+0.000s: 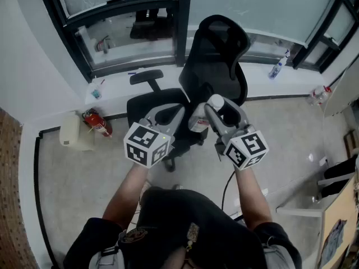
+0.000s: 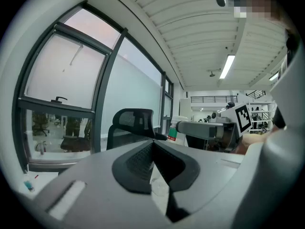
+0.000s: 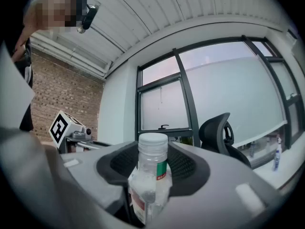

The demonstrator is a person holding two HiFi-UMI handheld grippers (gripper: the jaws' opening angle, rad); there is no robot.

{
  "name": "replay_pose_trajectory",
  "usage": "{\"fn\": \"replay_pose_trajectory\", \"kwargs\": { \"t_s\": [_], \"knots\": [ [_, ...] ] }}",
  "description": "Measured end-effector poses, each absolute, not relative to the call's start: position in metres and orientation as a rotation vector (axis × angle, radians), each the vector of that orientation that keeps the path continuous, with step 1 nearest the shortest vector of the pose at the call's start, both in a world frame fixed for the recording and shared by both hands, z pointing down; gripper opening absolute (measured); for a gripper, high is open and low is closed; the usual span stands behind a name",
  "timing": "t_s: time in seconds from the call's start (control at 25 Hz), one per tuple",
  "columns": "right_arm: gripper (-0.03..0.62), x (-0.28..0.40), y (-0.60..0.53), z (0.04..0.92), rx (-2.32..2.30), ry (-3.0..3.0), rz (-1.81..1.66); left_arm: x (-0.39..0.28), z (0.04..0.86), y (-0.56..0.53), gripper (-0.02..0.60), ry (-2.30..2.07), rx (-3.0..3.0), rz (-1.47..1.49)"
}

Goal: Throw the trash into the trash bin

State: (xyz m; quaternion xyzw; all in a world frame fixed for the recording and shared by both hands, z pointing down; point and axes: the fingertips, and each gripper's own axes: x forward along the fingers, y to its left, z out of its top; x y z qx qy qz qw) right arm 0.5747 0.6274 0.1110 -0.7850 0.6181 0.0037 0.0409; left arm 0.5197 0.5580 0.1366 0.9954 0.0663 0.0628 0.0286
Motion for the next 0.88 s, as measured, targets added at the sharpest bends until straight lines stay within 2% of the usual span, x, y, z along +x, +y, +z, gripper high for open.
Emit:
{"fn": "replay_pose_trajectory", "kwargs": {
  "t_s": [0.52,0.88],
  "knots": [
    [0.19,0.585,0.631,0.109,-2.366,1.902,0.0,0.526,0.136,0.562,0.006,0.175,3.075,0.195],
    [0.19,0.574,0.608,0.113,-2.269,2.007,-0.008,0.507,0.141,0.54,0.006,0.023,3.07,0.219]
  ]
}}
